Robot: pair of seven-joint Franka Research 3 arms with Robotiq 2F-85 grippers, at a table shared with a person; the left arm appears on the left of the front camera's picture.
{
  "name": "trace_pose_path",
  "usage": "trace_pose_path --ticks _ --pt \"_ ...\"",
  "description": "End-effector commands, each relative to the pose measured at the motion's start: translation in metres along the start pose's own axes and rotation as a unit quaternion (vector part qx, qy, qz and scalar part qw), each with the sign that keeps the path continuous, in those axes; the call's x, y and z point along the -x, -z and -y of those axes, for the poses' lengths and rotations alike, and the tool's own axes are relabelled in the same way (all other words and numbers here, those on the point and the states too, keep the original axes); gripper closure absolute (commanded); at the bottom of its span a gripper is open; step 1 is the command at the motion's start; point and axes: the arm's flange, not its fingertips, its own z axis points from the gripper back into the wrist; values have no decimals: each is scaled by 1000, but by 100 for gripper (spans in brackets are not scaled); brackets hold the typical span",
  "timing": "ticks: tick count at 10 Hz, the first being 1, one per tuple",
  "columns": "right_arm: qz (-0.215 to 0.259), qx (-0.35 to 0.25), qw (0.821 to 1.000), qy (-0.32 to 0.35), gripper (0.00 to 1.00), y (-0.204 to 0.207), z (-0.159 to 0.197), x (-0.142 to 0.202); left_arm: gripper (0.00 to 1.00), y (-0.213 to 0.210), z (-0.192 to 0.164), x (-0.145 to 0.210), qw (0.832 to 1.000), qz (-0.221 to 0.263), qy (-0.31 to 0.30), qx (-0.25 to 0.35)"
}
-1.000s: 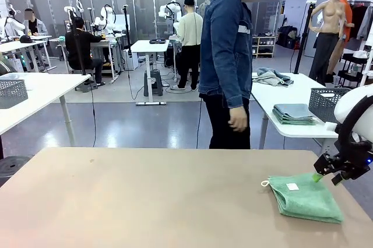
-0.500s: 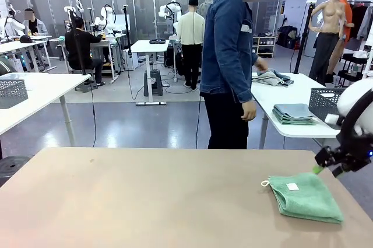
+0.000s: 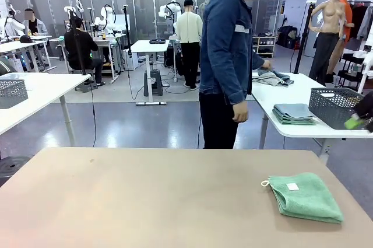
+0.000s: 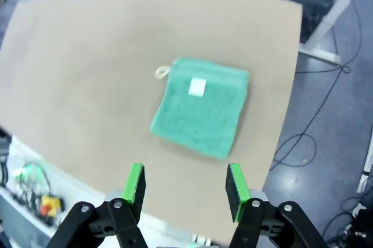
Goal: Fold the towels and place them in the basket.
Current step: When a person lays out a Towel with hook on the table, fold it in half twice.
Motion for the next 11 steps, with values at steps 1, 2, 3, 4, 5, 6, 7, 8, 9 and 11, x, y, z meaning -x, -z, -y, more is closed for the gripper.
trace_pose_path --ticks 1,2,3,4,5,6,7,8,9,11 --pt "-21 -19 999 -36 30 -46 8 5 0 2 1 3 1000 3 10 -2" --pt "-3 -5 999 -34 30 -72 5 13 0 2 1 3 1000 3 10 -2" --pt "14 -18 999 -47 30 -97 0 19 0 2 1 3 1000 3 10 -2" --pt "35 -11 998 -50 30 -116 -7 25 0 2 1 3 1000 3 10 -2" --pt "56 7 997 -43 30 -131 -19 31 0 2 1 3 1000 3 10 -2" --pt "68 30 995 -61 30 -144 -34 37 0 2 1 3 1000 3 10 -2" --pt "79 41 994 -68 30 -162 -49 38 0 2 1 3 1000 3 10 -2" --pt "73 47 994 -62 30 -175 -61 37 0 2 1 3 1000 3 10 -2" --pt "68 61 994 -57 30 -178 -68 36 0 2 1 3 1000 3 10 -2" --pt "61 56 996 -43 30 -173 -80 30 0 2 1 3 1000 3 10 -2"
